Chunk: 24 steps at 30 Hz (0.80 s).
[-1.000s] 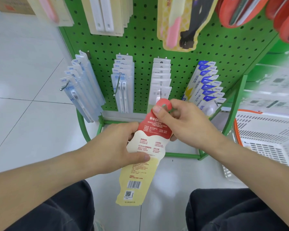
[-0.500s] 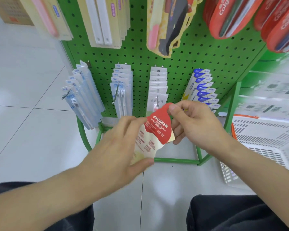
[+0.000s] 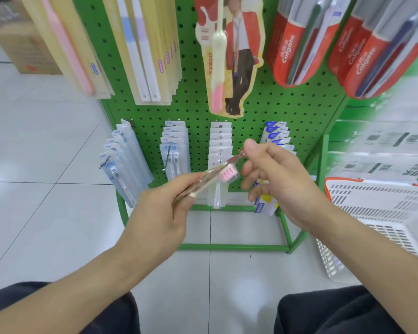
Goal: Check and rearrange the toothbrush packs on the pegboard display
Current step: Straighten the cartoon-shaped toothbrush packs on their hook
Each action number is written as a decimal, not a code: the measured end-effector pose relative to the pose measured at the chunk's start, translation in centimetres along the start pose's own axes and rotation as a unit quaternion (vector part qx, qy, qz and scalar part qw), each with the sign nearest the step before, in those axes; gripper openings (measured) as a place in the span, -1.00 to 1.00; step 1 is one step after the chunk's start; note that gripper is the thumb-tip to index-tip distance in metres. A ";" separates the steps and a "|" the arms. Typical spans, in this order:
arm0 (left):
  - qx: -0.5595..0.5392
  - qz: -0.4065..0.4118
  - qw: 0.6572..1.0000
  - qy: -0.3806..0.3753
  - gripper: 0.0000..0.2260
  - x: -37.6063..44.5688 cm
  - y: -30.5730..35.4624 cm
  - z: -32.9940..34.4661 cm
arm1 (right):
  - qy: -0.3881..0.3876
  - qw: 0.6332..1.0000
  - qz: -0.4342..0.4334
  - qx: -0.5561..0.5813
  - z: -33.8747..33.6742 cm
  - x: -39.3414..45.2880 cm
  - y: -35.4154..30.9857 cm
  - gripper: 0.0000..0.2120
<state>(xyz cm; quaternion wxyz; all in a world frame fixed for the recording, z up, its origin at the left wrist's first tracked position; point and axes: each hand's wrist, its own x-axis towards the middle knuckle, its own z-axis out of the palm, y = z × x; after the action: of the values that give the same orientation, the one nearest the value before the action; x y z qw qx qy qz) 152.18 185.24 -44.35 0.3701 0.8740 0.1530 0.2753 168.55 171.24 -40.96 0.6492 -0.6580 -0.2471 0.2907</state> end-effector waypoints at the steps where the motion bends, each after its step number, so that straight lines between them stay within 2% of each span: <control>1: -0.064 -0.026 0.998 0.007 -0.47 0.2 0.4 -0.3 | -0.005 1.000 -0.017 -0.003 0.0 -0.1 0.0 -0.45; 3: -0.188 -0.055 0.980 0.032 -0.56 0.7 1.5 -0.7 | -0.052 0.998 -0.038 -0.021 -0.2 -0.3 0.0 -0.47; 5: -0.263 -0.056 0.962 0.052 -0.62 1.5 2.6 -1.1 | -0.121 0.990 -0.040 -0.066 -0.2 -0.5 0.0 -0.53; 7: -0.321 -0.044 0.944 0.064 -0.69 2.5 3.5 -1.2 | -0.137 0.984 -0.055 -0.099 0.1 -0.5 0.3 -0.66; 10: -0.351 -0.028 0.933 0.081 -0.76 4.0 4.2 -0.9 | -0.081 0.990 -0.088 -0.079 0.7 0.1 0.3 -0.92; 11: -0.344 -0.021 0.935 0.082 -0.79 4.2 4.4 -0.8 | -0.066 0.990 -0.105 -0.060 1.0 0.3 0.1 -0.93; 16: -0.261 0.008 0.962 0.076 -0.77 4.3 4.4 -0.4 | 0.036 0.978 -0.206 0.028 1.6 0.7 -1.1 -0.88; 19: -0.187 0.026 0.981 0.053 -0.61 4.2 3.8 0.1 | 0.090 0.966 -0.236 0.049 1.9 0.8 -1.7 -0.85; 24: -0.200 0.043 0.974 0.102 -0.57 5.5 4.3 0.5 | 0.149 0.948 -0.273 0.058 2.8 1.4 -3.6 -0.81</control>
<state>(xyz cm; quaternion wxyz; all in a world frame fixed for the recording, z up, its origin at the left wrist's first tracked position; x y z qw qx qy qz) 157.14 184.63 -39.49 0.5075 0.7555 0.0946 0.4033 167.72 174.36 -37.45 0.7700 -0.5626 -0.3006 0.0141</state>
